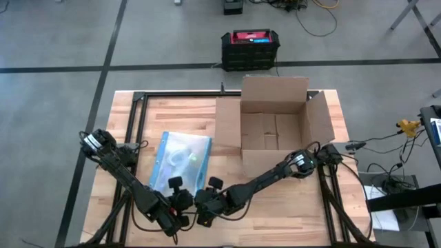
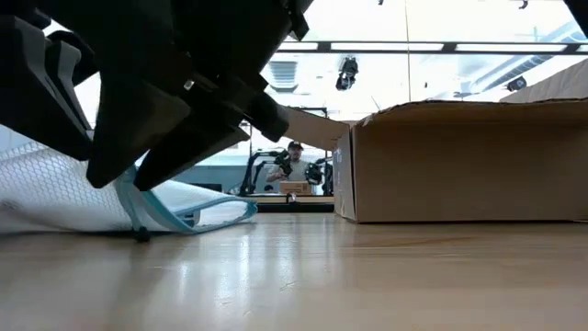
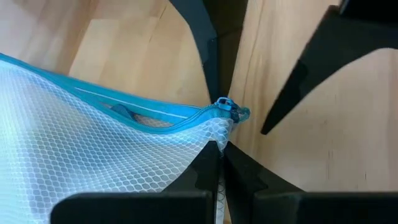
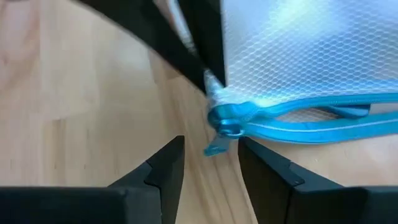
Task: Unpack boxes
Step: Close the blue zip bag
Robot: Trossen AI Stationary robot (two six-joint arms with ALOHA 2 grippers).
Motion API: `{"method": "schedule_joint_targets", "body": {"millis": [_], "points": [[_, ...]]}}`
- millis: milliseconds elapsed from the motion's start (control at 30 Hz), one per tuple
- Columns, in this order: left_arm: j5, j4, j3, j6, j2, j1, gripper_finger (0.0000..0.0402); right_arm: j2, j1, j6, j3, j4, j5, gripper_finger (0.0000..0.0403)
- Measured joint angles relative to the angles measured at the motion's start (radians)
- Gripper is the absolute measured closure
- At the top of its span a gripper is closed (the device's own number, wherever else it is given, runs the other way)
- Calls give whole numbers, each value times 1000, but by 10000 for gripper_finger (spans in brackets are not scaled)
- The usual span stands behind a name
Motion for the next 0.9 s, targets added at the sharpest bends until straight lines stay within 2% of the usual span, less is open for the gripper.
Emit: {"method": "schedule_joint_targets", "body": {"millis": [100, 200, 267, 533, 900], "points": [[0, 0, 0, -7, 0, -2, 402, 0, -2, 34, 0, 11, 1, 305], [0, 1, 0, -8, 0, -2, 402, 0, -9, 68, -4, 14, -14, 368], [2, -1, 0, -8, 0, -2, 402, 0, -14, 68, -6, 11, -14, 389], [-10, -5, 0, -14, -20, -28, 402, -6, -47, 29, -8, -42, -19, 397], [2, -41, 0, -53, -42, -71, 401, -4, -45, -30, 17, -57, -80, 402]]}}
